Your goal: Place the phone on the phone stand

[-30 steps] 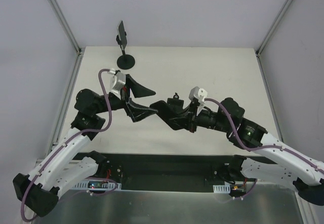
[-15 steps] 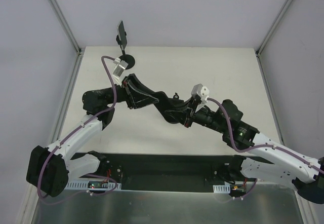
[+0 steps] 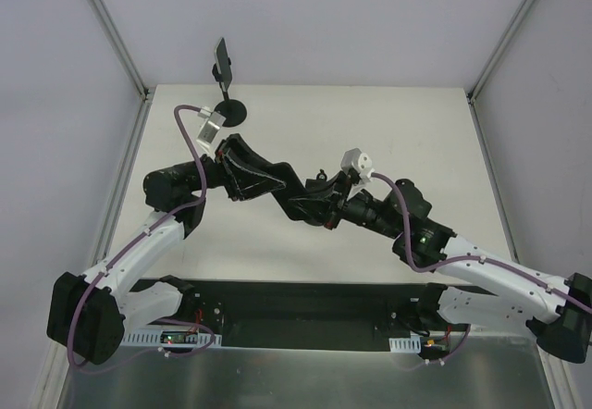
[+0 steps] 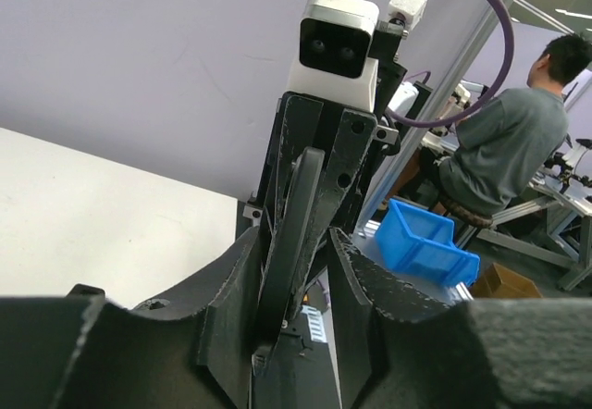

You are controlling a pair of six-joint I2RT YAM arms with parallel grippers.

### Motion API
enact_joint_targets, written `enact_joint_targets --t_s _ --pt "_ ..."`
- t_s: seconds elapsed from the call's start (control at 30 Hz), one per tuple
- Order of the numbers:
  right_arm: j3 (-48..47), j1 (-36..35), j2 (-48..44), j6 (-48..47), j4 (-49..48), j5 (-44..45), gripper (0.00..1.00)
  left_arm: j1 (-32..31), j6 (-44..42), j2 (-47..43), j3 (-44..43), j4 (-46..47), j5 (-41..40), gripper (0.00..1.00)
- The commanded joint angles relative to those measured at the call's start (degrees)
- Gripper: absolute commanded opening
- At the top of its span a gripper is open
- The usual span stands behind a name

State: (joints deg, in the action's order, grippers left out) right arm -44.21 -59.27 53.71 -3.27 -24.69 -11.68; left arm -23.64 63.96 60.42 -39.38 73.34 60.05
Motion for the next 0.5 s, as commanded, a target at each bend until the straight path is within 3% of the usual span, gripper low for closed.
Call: enact_joint_targets --t_s 0.0,0.03,0.13,0.27,0.3,0.37,0.4,0.47 --pt "0.35 0.47 1.39 1.60 -7.48 2.72 0.00 -1.06 1.43 -1.19 -0.61 10.68 2.61 0.29" --pt "0.61 0.64 1.39 1.51 -8.00 3.33 0.00 -1.15 1.25 -1.27 -0.79 10.77 2.70 0.19" --pt "1.40 0.64 1.22 1.60 -8.53 4.21 0.00 -1.06 0.03 -1.62 -0.88 10.16 3.40 0.03" --pt "0.97 0.82 1.05 1.69 -5.65 5.26 0.01 -1.06 -4.62 -2.85 -0.88 4.72 2.97 0.00" --pt "0.53 0.82 0.69 1.69 -3.81 6.40 0.11 -1.15 -6.29 -3.29 -1.14 2.36 2.27 0.00" --pt "0.17 0.82 -0.36 2.56 3.83 11.31 0.49 -0.97 -14.33 -4.87 -1.93 -10.89 1.13 0.00" --pt "-0.09 0.99 -0.80 4.57 6.73 14.29 0.91 -1.06 -17.87 -5.66 -3.15 -16.16 0.08 0.00" --pt "-0.88 1.26 -2.12 6.25 14.73 18.96 0.97 -0.97 -28.56 -8.29 -4.48 -34.20 -7.02 0.00"
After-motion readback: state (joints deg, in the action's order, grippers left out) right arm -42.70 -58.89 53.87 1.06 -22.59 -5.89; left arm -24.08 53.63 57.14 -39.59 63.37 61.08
